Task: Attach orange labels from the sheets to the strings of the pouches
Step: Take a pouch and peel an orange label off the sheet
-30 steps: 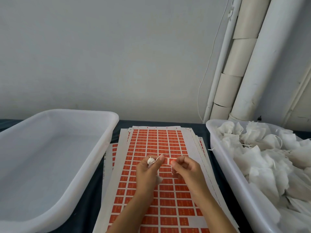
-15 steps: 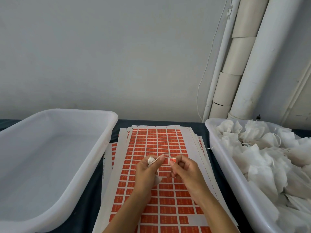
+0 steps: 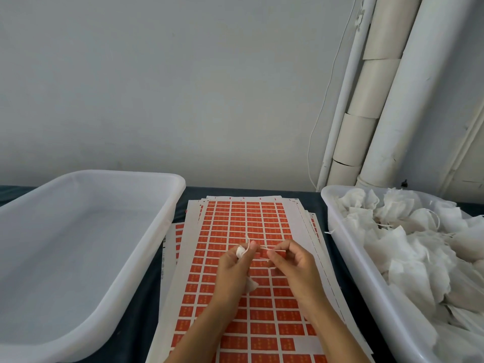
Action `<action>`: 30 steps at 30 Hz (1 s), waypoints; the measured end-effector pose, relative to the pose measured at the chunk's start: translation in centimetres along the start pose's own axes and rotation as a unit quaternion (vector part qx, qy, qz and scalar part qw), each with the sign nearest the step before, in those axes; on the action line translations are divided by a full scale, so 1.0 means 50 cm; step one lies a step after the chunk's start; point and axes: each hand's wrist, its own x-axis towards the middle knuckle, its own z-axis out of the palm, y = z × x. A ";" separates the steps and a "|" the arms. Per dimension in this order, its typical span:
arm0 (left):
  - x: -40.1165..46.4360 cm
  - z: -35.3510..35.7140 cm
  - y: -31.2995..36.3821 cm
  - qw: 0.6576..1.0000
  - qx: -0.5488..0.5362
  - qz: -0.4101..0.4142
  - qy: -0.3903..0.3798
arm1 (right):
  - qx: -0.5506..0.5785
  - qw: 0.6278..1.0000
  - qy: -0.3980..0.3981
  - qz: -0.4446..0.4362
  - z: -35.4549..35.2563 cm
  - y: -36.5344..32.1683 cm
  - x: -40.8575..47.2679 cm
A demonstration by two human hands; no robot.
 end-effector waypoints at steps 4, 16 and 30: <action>-0.005 0.003 -0.010 0.999 0.021 0.013 -0.043 | -0.022 0.998 0.052 -0.009 -0.007 -0.001 -0.002; -0.006 -0.006 -0.002 0.994 0.067 0.030 -0.083 | 0.156 0.985 -0.020 0.076 0.004 -0.017 -0.018; 0.011 -0.013 0.000 0.987 0.084 0.108 -0.087 | -0.006 1.000 -0.006 0.003 0.020 -0.019 -0.023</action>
